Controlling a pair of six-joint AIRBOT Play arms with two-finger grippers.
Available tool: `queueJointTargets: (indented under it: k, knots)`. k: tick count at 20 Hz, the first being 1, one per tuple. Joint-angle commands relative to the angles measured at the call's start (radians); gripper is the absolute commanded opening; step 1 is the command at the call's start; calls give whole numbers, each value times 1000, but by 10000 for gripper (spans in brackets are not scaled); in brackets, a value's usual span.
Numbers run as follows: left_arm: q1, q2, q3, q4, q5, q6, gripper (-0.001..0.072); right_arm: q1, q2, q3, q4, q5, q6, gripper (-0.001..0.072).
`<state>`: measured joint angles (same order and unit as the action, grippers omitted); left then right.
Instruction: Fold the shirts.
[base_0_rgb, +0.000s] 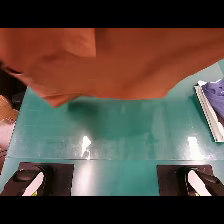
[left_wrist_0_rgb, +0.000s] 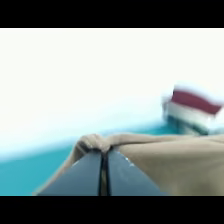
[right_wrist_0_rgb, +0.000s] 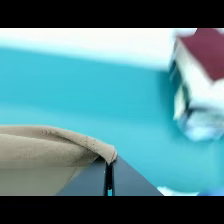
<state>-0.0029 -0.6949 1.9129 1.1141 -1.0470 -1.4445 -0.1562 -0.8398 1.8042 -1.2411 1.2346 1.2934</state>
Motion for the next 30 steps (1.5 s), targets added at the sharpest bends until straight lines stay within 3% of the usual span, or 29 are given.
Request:
queueJointTargets:
  k: [1,5,8,14,19,22,26,28,30]
  knots:
    - [1,2,216,4,19,-15,21,0,-14,225,-61,26,0,12]
    - [1,-10,216,-16,-26,-22,21,0,-13,302,-97,40,0,12]
    - [1,-76,82,-16,-93,-23,21,0,-21,191,-93,53,1,12]
    - [1,-405,-190,-25,-220,-22,22,0,-276,-38,-87,246,1,12]
    - [1,-769,-272,-27,-153,-21,22,0,-562,-215,-87,241,26,12]
    - [1,-942,-272,-68,24,-14,22,6,-716,-217,-49,159,26,12]
    - [1,-999,-269,-114,221,-15,22,48,-861,-48,-41,55,27,11]
    - [2,-998,-233,-106,167,-14,22,64,-888,21,-45,68,33,12]
    - [4,-998,-184,-40,2,-14,21,71,-877,32,-49,101,34,11]
